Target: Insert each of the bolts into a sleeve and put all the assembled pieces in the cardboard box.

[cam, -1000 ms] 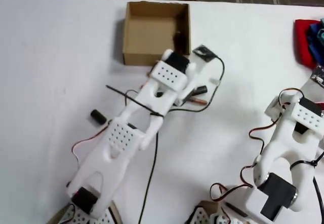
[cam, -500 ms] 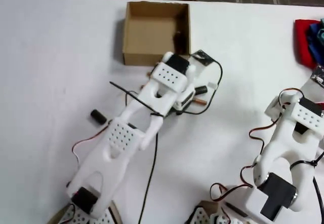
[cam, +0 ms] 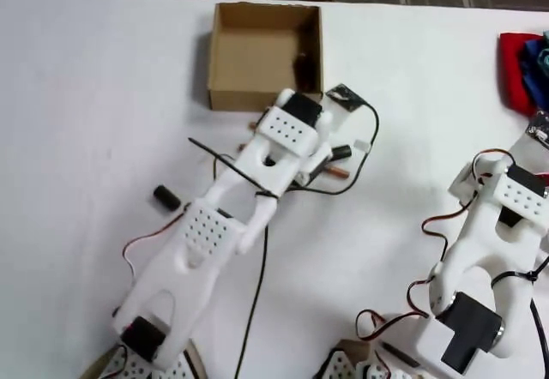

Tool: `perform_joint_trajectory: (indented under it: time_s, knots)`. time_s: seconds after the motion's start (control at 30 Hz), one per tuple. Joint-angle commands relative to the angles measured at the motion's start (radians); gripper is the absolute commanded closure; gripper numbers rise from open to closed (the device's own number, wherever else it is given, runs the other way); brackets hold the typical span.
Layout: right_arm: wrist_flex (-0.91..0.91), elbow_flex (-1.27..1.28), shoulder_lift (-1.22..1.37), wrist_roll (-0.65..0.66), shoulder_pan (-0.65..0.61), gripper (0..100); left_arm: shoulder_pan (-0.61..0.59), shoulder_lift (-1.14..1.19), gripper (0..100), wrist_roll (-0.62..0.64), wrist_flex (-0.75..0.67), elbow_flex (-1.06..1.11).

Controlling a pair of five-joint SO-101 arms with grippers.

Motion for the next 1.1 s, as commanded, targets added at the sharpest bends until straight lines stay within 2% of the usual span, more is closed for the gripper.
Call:
perform_joint_trajectory:
  time_s: [0.0, 0.2, 0.43, 0.67, 0.8, 0.97, 1.07]
  knots:
    - [0.015, -0.043, -0.058, -0.008, 0.008, 97.8, -0.003, -0.012, 97, 0.005, -0.006, -0.01]
    - [0.016, -0.041, -0.058, -0.005, 0.002, 97.8, -0.008, -0.081, 97, 0.005, 0.054, -0.076]
    - [0.048, -0.041, -0.059, 0.0, -0.041, 97.8, -0.002, -0.385, 97, 0.006, 0.054, -0.002]
    - [0.058, -0.041, -0.059, 0.043, -0.062, 97.8, -0.003, -0.723, 97, 0.012, 0.029, 0.355]
    - [0.054, 0.005, -0.116, 0.109, -0.148, 97.7, -0.02, -0.899, 97, 0.012, -0.057, 0.542]
    - [-0.044, 0.232, -0.375, 0.13, -0.266, 97.7, -0.083, -1.149, 97, 0.11, -0.19, 0.826]
    - [-0.15, 0.399, -0.581, 0.13, -0.305, 97.8, -0.14, -1.316, 97, 0.126, -0.338, 1.063]
